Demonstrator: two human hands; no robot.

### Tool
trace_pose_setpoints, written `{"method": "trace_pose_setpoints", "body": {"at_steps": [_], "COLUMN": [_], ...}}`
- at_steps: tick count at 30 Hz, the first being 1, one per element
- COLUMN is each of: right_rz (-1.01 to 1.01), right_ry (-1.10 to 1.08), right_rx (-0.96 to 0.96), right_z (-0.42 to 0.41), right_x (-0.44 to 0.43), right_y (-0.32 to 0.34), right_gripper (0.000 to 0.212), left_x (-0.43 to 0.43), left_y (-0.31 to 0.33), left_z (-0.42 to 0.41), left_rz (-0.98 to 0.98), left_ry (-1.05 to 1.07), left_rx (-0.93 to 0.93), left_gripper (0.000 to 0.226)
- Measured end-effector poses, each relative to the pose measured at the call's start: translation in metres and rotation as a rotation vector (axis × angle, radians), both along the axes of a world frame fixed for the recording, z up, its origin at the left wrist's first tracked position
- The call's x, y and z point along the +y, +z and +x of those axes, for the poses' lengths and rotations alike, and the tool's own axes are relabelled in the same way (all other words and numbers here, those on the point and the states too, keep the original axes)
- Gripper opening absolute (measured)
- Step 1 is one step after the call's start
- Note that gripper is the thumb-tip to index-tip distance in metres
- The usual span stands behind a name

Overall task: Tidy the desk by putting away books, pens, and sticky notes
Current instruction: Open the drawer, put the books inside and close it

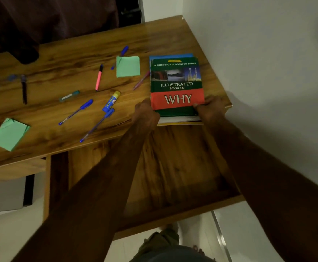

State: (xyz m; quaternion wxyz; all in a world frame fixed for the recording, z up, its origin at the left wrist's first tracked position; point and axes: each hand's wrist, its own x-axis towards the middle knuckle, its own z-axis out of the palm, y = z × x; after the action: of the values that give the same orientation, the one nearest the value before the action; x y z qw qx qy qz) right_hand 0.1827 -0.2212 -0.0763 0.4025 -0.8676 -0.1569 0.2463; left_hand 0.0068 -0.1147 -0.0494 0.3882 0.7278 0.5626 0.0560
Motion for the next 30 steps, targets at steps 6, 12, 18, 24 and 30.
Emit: {"method": "trace_pose_setpoints", "body": {"at_steps": [6,12,18,24,30], "right_rz": [-0.001,0.024,0.181,0.277,0.283], "right_ry": [0.068,0.135,0.123,0.235,0.222], "right_rx": [0.125,0.444,0.570,0.622,0.720], "right_z": [0.003,-0.007,-0.022,-0.020,-0.038], "right_x": [-0.008,-0.035,-0.063,-0.095,-0.147], "right_y": [0.015,0.016,0.006,0.016,0.032], "right_gripper": [0.020,0.019,0.039,0.042,0.039], "left_x": [-0.012,-0.029,-0.047,-0.065,-0.100], "left_y": [0.012,0.010,0.000,0.007,-0.001], "left_z": [-0.006,-0.016,-0.031,-0.040,-0.051], "left_rz": [-0.019,-0.102,-0.229,-0.636,-0.786], "left_ry": [0.002,0.008,0.106,0.188,0.222], "left_rx": [-0.004,-0.079,-0.165,-0.309,-0.526], "left_gripper": [0.037,0.036,0.039,0.066,0.051]}}
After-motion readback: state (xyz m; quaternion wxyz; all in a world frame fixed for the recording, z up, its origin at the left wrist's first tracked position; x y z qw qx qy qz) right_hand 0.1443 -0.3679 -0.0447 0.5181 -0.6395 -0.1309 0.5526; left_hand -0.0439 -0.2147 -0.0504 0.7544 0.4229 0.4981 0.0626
